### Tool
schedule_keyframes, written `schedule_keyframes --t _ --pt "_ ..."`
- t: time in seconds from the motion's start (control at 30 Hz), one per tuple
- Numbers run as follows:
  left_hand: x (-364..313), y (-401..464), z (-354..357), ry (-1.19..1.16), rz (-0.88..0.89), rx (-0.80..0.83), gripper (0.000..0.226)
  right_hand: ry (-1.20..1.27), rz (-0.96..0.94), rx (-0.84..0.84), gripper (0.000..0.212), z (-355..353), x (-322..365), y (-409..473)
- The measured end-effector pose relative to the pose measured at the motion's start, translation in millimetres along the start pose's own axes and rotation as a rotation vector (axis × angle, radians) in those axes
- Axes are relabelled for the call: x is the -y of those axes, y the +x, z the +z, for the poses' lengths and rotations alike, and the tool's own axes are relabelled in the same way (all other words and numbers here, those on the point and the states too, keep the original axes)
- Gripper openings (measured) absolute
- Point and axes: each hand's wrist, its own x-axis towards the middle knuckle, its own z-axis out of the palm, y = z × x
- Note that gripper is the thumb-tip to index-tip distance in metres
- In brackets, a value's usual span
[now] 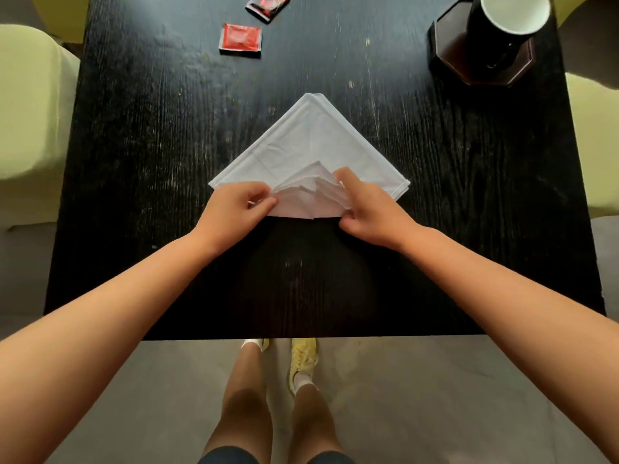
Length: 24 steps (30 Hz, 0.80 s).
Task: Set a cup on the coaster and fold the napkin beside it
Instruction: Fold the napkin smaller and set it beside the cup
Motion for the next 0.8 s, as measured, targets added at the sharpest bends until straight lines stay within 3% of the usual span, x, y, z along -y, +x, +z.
schedule_keyframes --t 0.17,0.3,0.43,0.57,0.8 --pt "-1 9 -4 0.01 -0.068 -0.034 0.014 0.175 0.172 -0.125 0.009 -11 -7 6" --pt "6 1 -7 0.155 0.004 -0.013 0.013 0.155 0.221 -0.214 0.004 -8 -13 -1" --pt "12 -10 -5 0.21 0.127 -0.005 0.016 -0.074 0.023 -0.264 0.01 14 -10 -19" --pt "15 -8 1 0.161 0.076 -0.055 0.014 -0.288 -0.214 -0.309 0.017 23 -13 -30" --pt "3 9 -9 0.022 0.063 -0.126 0.024 0.334 0.211 -0.432 0.006 1 2 -9"
